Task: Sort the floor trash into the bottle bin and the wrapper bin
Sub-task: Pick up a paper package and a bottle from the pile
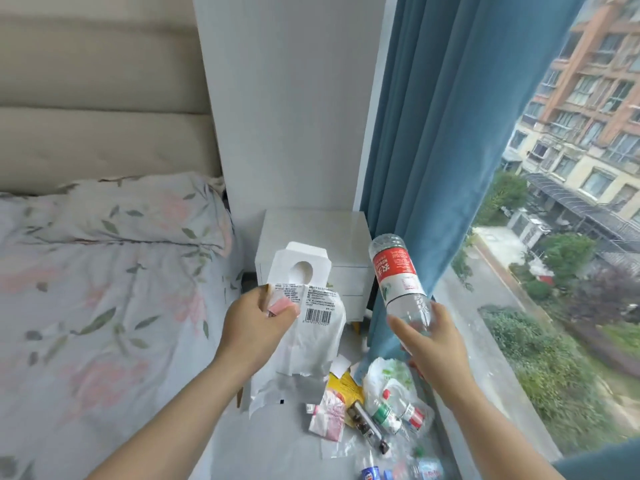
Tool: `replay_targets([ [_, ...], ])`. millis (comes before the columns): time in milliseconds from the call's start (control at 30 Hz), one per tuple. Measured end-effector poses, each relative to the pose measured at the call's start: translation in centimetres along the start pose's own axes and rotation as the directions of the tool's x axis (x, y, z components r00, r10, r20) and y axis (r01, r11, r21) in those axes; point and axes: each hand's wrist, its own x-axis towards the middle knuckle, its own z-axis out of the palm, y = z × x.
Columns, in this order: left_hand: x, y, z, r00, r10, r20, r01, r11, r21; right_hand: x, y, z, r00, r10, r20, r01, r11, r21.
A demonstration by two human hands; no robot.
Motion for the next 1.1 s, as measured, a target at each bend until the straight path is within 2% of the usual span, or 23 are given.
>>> replay_targets([
  [233, -0.7, 20.8, -10.6, 0.986, 0.145, -0.082, -0.150, 0.987, -0.052, -3.4, -21.8, -9.8, 0.970, -0.218, -0.108, 0.221, 0.975, 0.016],
  [467, -2.4, 36.7, -17.9, 0.926, 0.357, -0.119, -0.374, 0.910, -0.178, -8.8, -38.9, -19.6, 0.867, -0.448, -0.219, 0.458, 0.889, -0.008],
  [600, -3.4, 40.7, -19.5, 0.892, 0.431, -0.140, -0.453, 0.844, -0.288, -12.6, -42.8, -21.9, 0.795, -0.509, -0.328, 0.534, 0.845, -0.016],
  [800, -5.8, 46.1, -19.8, 0.814, 0.580, 0.023, -0.487, 0.704, -0.517, -19.8, -46.5, -25.5, 0.659, -0.524, -0.540, 0.586, 0.808, -0.069],
  [1000, -10.8, 50.8, -18.5, 0.681, 0.722, 0.122, -0.506, 0.585, -0.634, -28.8, -47.8, -29.3, 0.556, -0.492, -0.670, 0.572, 0.811, -0.121],
  [1100, -14.8, 53.0, -17.6, 0.609, 0.776, 0.161, -0.480, 0.523, -0.705, -33.6, -47.9, -31.5, 0.472, -0.460, -0.752, 0.536, 0.827, -0.170],
])
